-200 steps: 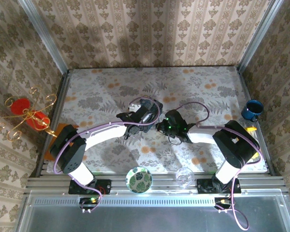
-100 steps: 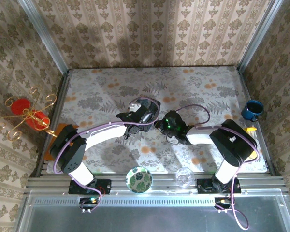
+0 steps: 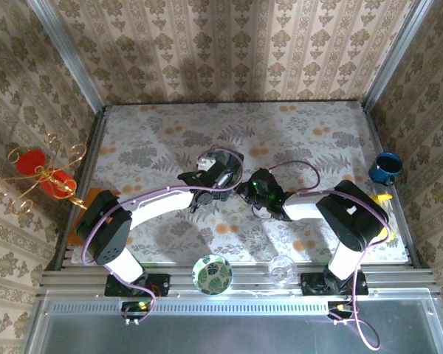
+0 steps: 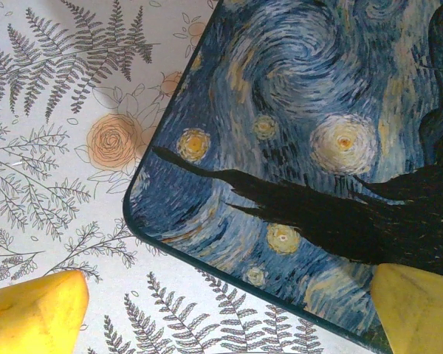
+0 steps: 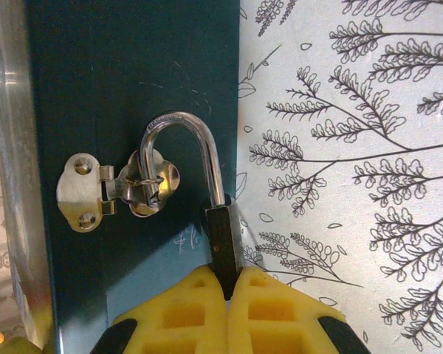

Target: Unlock a padlock with a key

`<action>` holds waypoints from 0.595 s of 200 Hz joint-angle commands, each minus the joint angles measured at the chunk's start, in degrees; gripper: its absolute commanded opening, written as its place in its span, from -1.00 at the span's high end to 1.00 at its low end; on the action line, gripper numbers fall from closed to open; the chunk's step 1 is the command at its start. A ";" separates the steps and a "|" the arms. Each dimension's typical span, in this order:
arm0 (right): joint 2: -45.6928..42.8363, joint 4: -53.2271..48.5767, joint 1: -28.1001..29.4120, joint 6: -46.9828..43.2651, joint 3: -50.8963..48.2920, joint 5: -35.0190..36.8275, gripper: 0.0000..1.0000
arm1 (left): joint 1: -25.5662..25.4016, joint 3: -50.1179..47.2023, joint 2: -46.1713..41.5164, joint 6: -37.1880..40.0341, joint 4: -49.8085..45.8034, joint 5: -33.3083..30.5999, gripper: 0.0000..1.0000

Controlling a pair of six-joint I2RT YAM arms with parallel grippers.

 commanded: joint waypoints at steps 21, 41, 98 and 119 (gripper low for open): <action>1.28 3.03 -1.22 0.82 2.03 3.10 1.00 | -0.64 -2.49 1.60 1.05 -5.70 3.28 -1.00; 1.61 3.51 -1.61 1.00 2.11 3.03 1.00 | -0.67 -2.44 1.70 1.15 -5.52 3.47 -1.00; 2.47 4.14 -3.01 0.66 2.98 1.94 1.00 | -0.81 -2.90 1.51 0.73 -5.43 3.42 -1.00; 2.91 4.08 -3.33 0.30 4.00 1.26 1.00 | -0.85 -3.05 1.59 0.61 -5.44 3.46 -1.00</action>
